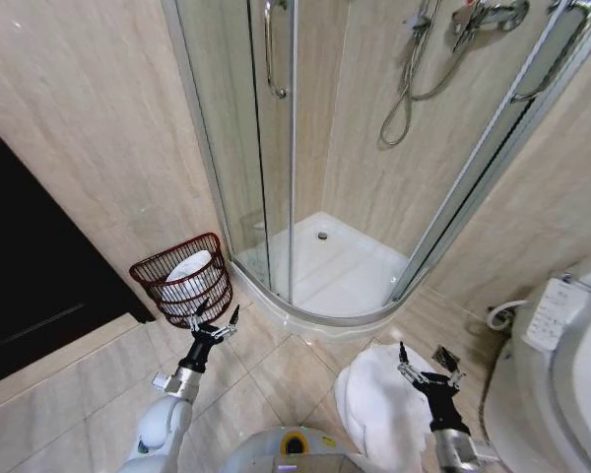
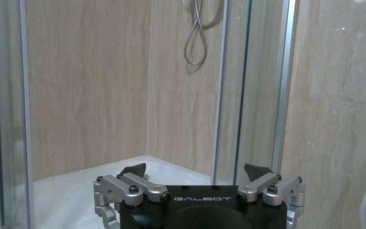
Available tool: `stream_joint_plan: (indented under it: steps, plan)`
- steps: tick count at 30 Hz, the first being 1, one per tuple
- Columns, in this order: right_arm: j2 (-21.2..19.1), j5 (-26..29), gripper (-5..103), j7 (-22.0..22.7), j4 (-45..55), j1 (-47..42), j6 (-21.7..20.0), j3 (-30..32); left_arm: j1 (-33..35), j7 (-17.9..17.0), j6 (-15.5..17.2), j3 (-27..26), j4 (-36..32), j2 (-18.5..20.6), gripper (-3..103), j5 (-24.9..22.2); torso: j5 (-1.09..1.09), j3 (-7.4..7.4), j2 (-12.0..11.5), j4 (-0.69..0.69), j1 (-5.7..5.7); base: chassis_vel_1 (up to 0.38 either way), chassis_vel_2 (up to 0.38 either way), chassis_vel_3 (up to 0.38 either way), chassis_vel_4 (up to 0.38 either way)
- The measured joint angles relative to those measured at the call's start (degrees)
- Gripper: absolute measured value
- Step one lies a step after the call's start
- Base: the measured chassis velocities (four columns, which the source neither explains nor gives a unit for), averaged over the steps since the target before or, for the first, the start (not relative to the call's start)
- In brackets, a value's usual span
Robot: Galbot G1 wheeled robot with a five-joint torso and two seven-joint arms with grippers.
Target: Discard the used towel into the hamper.
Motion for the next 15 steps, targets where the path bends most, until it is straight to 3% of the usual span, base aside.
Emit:
stream_joint_plan:
  steps: [15]
  plan:
    - [0.0, 0.0, 100, 0.0, 0.0, 0.0, 0.0, 0.0, 0.0, 0.0, 0.0, 0.0, 0.0, 0.0, 100, 0.0, 0.0, 0.0, 0.0, 0.0, 0.03, 0.0, 0.0, 0.0, 0.0]
